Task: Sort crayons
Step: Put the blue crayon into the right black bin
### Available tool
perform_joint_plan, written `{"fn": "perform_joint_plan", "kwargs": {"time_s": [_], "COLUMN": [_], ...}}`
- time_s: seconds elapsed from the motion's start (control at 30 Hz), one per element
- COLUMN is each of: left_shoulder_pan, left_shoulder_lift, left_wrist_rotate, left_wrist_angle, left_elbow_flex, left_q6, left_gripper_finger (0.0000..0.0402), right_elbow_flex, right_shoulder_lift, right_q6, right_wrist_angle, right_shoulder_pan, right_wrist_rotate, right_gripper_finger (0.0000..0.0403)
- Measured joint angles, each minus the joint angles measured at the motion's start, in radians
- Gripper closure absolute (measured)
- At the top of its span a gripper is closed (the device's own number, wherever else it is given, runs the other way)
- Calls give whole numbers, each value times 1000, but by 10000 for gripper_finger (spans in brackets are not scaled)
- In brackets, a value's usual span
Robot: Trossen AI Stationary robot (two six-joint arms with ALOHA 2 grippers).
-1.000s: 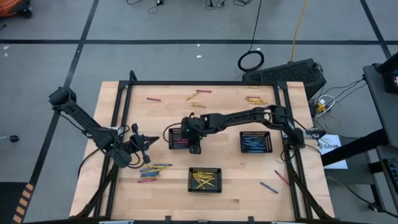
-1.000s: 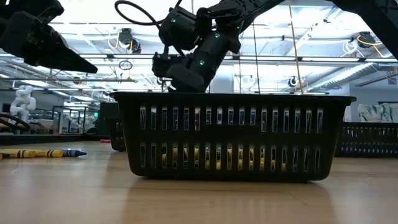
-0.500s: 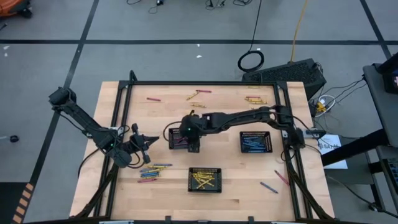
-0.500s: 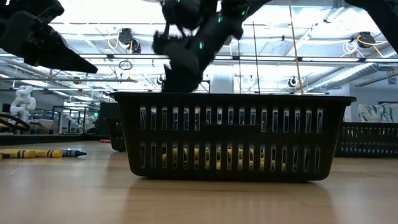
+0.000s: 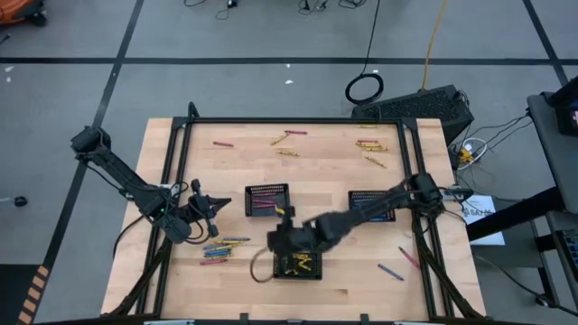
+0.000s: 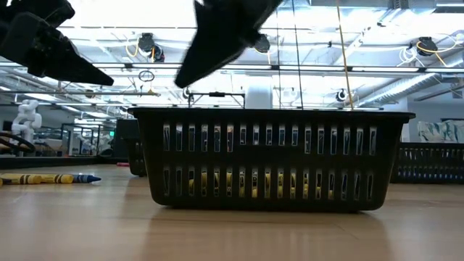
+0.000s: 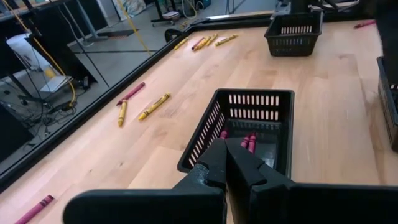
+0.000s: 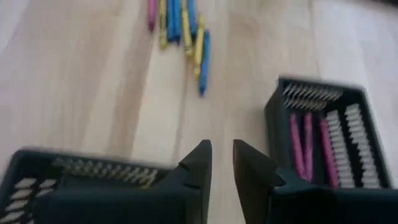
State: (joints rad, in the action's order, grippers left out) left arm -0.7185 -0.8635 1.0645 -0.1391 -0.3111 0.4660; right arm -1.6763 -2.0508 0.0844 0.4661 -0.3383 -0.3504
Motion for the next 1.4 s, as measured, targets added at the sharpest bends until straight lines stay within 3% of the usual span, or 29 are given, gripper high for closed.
{"fn": "perform_joint_plan", "kwargs": {"time_s": [0.2,0.37,0.47,0.6,0.77,1.03,1.2,1.4], "left_shoulder_pan": [0,0,0,0,0,0,0,0], "left_shoulder_lift": [-1,-2,-2,-2,-2,-2,-2,-2], "left_wrist_rotate": [0,0,0,0,0,0,0,0], "left_wrist_angle": [-2,-5,-2,24,61,67,75,82], "left_elbow_flex": [0,1,10,32,51,51,51,51], "left_q6": [-4,-4,-2,0,0,-1,-1,0], "left_gripper_finger": [402,402,402,402,402,402,402,402], "right_elbow_flex": [1,1,1,24,183,497,669,811], "right_shoulder_lift": [57,134,170,197,264,439,565,617], "right_q6": [224,520,764,1069,1293,1566,1669,1590], "right_wrist_angle": [228,546,785,1009,1034,840,628,356], "right_shoulder_pan": [-94,-181,-234,-309,-378,-477,-515,-541], "right_wrist_rotate": [-231,-436,-500,-507,-314,-55,120,252], "right_gripper_finger": [370,371,371,371,371,363,317,242]}}
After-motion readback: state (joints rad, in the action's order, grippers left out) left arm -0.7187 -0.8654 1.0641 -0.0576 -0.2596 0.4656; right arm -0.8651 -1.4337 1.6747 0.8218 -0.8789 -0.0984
